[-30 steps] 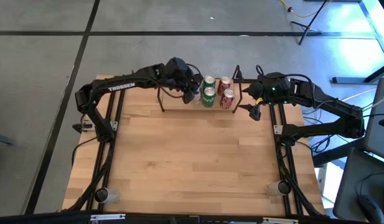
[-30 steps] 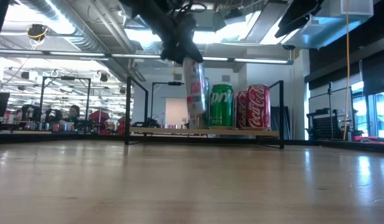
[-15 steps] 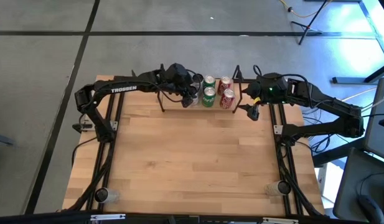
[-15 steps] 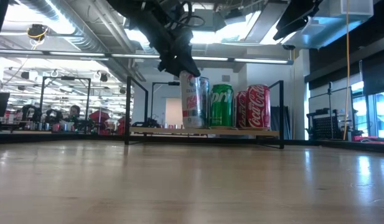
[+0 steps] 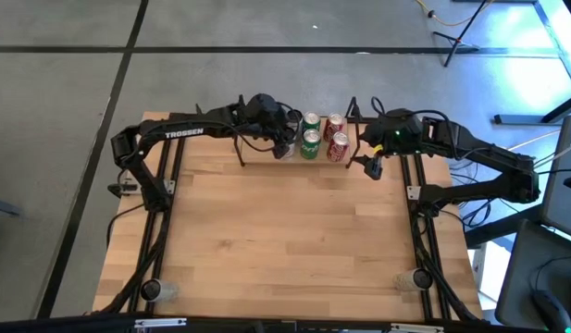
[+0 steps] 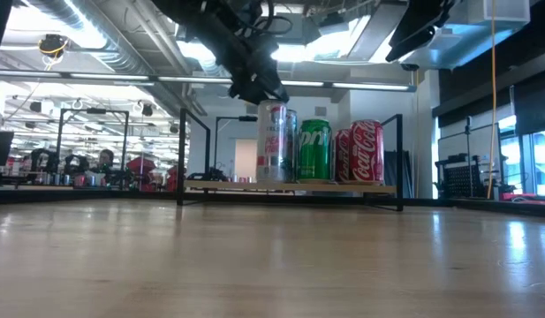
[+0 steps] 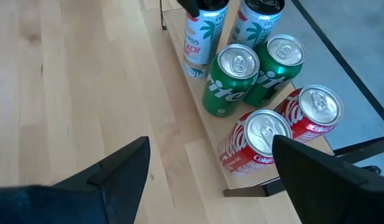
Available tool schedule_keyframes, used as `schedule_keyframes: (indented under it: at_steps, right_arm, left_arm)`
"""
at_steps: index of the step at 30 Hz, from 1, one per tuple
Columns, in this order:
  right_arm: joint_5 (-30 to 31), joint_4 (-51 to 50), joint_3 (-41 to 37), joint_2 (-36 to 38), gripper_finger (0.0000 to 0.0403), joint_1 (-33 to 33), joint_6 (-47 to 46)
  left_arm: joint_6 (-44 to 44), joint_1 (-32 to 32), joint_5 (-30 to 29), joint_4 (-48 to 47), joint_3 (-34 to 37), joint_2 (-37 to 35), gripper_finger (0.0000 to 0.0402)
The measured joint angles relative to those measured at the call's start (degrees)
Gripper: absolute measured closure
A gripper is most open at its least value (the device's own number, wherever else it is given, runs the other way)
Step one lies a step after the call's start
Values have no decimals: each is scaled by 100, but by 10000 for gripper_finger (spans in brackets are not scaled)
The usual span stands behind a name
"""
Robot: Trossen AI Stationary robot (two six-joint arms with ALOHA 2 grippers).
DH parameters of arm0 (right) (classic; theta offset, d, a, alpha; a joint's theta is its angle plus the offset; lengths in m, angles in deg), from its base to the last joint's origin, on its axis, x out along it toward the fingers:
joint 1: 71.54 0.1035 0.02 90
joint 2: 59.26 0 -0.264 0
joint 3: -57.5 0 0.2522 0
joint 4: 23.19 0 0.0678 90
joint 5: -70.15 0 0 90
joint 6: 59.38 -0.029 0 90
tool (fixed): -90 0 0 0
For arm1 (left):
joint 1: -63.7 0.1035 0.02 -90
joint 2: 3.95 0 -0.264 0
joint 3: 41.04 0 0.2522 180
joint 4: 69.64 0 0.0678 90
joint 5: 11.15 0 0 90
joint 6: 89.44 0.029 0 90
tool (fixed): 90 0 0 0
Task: Place canned beverage on shelf
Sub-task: Put the white pink soda can on the shelf aligned with the other white pink soda can
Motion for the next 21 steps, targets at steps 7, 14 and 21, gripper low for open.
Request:
schedule_keyframes:
  at_steps: [7,14,21]
  right_arm:
    - [0,-12,0,-56,81,0,13]
    - [1,-12,0,-59,81,0,33]
    - [0,-96,0,-61,81,0,35]
  left_arm:
    - [2,2,2,109,0,0,113]
    - [7,0,-69,239,-222,2,113]
    - [-1,-51,-220,-996,-720,-342,112]
